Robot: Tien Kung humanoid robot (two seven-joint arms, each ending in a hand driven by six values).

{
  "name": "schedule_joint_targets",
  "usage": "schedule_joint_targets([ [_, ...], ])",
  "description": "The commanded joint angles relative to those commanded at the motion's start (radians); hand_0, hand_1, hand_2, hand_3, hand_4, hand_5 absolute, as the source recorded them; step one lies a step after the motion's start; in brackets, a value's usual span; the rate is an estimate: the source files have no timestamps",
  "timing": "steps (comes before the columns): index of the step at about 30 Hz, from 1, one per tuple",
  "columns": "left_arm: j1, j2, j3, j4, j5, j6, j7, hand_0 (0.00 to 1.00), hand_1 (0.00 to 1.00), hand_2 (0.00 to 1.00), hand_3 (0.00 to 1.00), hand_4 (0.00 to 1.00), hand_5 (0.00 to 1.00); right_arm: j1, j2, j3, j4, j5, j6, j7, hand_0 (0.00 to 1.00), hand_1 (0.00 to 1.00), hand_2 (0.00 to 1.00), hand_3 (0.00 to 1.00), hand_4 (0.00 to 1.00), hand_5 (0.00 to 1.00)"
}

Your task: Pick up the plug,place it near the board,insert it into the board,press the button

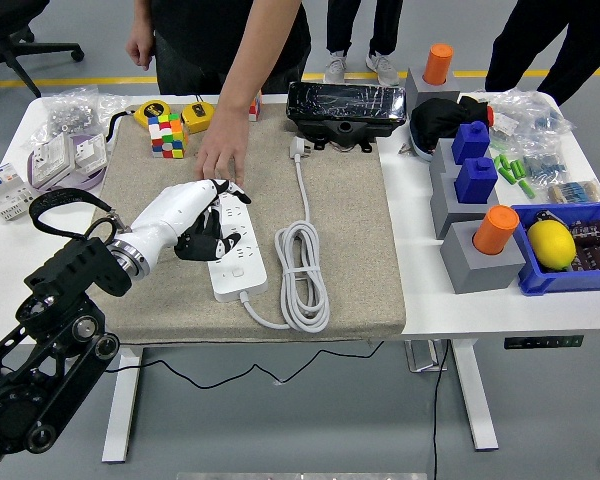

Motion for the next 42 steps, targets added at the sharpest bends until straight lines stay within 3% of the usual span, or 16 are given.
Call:
schedule_joint_targets([
  [4,0.003,-0.005,0.0,0.069,-0.078,0.034,-0.032,0.777,0.909,0.897,0.918,0.998,0.301,-0.001,0.001,0.0,0.0,0.002,-0.002,-0.001,0.782,0.693,0.709,0.755,0.998,0.994],
  [5,0.002,-0.006,-0.001,0.085,-0.08,0.03,-0.03,0.998,0.998,0.998,0.998,0.998,0.379,-0.002,0.001,0.002,0.0,-0.002,-0.002,-0.003,0.782,0.693,0.709,0.755,0.998,0.994],
  [16,-0.01,-0.009,-0.003,0.152,0.007,0.032,-0.022,0.998,0.998,0.998,0.998,0.998,0.361,-0.001,0.0,0.001,0.0,-0.001,-0.003,-0.003,0.782,0.694,0.709,0.754,0.998,0.995],
  [17,-0.011,-0.009,-0.001,0.158,0.009,0.037,-0.022,0.937,0.979,0.968,0.985,0.998,0.312,0.0,0.0,0.0,0.0,0.0,-0.003,-0.003,0.782,0.694,0.709,0.756,0.998,0.996],
  [21,-0.022,-0.013,0.0,0.189,0.031,0.07,-0.029,0.937,0.979,0.968,0.985,0.998,0.312,0.003,0.0,-0.003,0.0,0.003,-0.002,-0.002,0.782,0.694,0.709,0.756,0.998,0.996],
  [22,-0.026,-0.014,0.001,0.202,0.034,0.092,-0.038,0.937,0.979,0.968,0.985,0.998,0.312,0.003,0.0,-0.003,0.0,0.005,-0.002,-0.002,0.782,0.694,0.709,0.756,0.998,0.996],
  [23,-0.029,-0.015,0.002,0.211,0.034,0.108,-0.044,0.814,0.852,0.843,0.899,0.998,0.277,0.003,0.0,-0.003,0.0,0.005,-0.002,-0.002,0.782,0.694,0.709,0.755,0.998,0.996],
  [27,-0.047,-0.019,0.002,0.252,0.064,0.186,-0.061,0.814,0.852,0.843,0.899,0.998,0.277,0.004,-0.001,-0.002,0.0,0.006,-0.001,-0.002,0.782,0.694,0.709,0.755,0.998,0.996],
  [28,-0.049,-0.021,0.001,0.258,0.071,0.186,-0.06,0.814,0.852,0.843,0.899,0.998,0.277,0.004,-0.002,-0.002,0.0,0.005,-0.001,-0.002,0.782,0.694,0.709,0.755,0.998,0.996],
  [29,-0.05,-0.021,0.0,0.262,0.077,0.186,-0.058,0.694,0.74,0.733,0.814,0.998,0.216,0.004,-0.002,-0.001,0.0,0.005,-0.001,-0.002,0.782,0.694,0.709,0.755,0.998,0.997],
  [42,-0.061,-0.029,0.003,0.311,0.109,0.192,-0.062,0.632,0.708,0.707,0.79,0.998,0.216,0.007,-0.003,-0.003,0.0,0.007,0.0,0.001,0.782,0.694,0.708,0.755,0.998,0.996],
])
